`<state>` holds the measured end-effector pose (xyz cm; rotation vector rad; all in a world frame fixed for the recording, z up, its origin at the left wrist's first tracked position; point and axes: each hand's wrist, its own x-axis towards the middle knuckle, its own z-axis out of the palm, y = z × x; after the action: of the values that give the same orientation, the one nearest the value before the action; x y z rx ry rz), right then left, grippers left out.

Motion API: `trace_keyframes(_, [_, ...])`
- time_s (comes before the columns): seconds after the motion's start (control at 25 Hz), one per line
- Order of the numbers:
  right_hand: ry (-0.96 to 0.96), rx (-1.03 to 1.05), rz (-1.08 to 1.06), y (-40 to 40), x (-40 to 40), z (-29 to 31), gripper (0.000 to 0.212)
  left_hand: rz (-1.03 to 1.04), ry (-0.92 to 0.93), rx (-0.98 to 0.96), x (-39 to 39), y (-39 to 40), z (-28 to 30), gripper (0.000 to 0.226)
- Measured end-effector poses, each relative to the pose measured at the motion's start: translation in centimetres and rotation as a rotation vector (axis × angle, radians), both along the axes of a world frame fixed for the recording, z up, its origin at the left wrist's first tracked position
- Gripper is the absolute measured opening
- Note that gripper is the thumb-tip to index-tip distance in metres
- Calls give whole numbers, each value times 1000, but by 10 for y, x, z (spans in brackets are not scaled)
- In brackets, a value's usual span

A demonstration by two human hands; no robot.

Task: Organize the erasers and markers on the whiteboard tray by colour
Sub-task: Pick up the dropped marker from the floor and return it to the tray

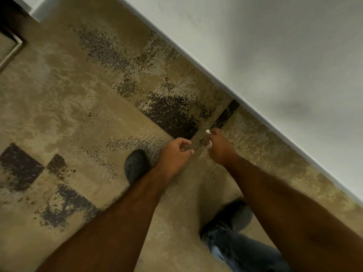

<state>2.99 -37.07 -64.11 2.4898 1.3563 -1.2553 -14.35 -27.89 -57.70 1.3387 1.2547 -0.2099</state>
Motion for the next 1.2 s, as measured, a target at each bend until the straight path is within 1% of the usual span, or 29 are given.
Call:
trace_keyframes(0.08, [131,216,-160,-7,-2,67,64,13,14,24,7,-7,43,28])
trace_keyframes(0.2, [262,408,-301,-17,-4,187,66,61,-79,100,30,-13,127,19])
trace_keyframes(0.24, [286,458,-327,-21,-4,226,65,59,-122,127,37,-14,155,21])
trace_keyframes(0.32, [329,533,-365,-28,-9,293,62,20,-154,173,46,-17,197,32])
trace_keyframes(0.4, [326,595,-437,-34,-7,362,60,-6,-228,197,54,-18,251,35])
trace_keyframes(0.48, [272,655,-547,-39,-8,428,59,-32,-328,240,56,-17,308,35])
trace_keyframes(0.6, [237,778,-792,-52,-4,510,61,-36,-422,352,64,-13,382,39])
trace_keyframes(0.68, [254,920,-914,-64,0,551,60,-1,-450,351,73,-12,422,36])
trace_keyframes(0.76, [202,1036,-982,-75,11,583,54,-33,-488,346,90,-9,457,30])
trace_keyframes(0.88, [109,1084,-1062,-92,37,617,45,-230,-524,397,127,-2,505,21])
trace_keyframes(0.96, [105,1082,-1180,-100,58,632,35,-362,-562,438,156,2,527,22])
trace_keyframes(1.0, [102,1076,-1218,-104,67,639,30,-381,-572,422,167,1,536,25])
trace_keyframes(1.04, [89,1075,-1242,-106,75,648,26,-355,-586,374,178,1,549,28])
trace_keyframes(1.12, [54,1068,-1254,-108,90,663,19,-233,-619,206,196,1,569,33])
trace_keyframes(1.2, [23,1066,-1272,-109,95,674,16,-145,-630,74,207,1,585,31])
